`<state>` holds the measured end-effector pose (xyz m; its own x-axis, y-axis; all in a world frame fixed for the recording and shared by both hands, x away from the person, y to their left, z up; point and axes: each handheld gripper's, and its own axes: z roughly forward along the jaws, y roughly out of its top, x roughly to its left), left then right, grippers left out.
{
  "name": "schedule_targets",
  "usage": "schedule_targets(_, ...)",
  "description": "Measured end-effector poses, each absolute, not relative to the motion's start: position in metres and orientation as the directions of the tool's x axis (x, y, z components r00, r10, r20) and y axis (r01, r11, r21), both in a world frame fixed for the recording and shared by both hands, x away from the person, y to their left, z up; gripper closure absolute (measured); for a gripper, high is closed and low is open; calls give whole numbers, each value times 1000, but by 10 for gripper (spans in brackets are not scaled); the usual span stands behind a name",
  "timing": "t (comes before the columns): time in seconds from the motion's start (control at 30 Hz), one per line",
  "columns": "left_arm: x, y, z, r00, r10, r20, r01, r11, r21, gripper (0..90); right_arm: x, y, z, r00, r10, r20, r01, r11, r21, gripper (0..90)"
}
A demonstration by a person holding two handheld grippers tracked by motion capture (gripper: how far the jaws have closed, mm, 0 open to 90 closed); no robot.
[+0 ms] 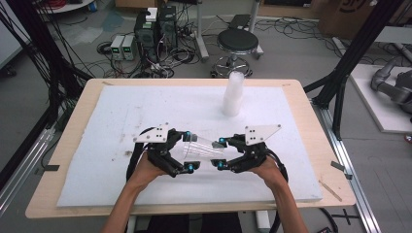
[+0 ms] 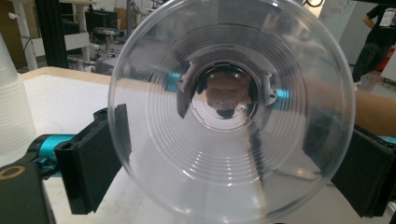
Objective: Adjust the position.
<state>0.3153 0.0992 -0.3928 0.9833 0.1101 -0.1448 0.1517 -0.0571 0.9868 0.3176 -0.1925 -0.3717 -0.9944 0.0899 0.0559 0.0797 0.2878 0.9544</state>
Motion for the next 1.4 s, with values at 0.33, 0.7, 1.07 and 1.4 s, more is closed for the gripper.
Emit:
schedule_targets(0.33, 315, 96, -393, 984, 98, -147, 153, -52, 987, 146, 317, -191, -373, -995, 79, 64, 84, 288, 954, 426)
schedule_targets(0.7, 315, 97, -392, 986, 87, -143, 149, -65, 987, 233, 317, -190, -376, -996, 63, 69, 84, 296, 952, 426)
schedule_targets(1.07, 314, 98, -391, 987, 90, -133, 139, -62, 988, 303, 317, -189, -377, -996, 59, 72, 86, 302, 949, 427)
schedule_targets(1.4, 314, 98, -392, 988, 91, -129, 136, -78, 988, 306, 316, -187, -379, -991, 75, 107, 126, 310, 942, 170)
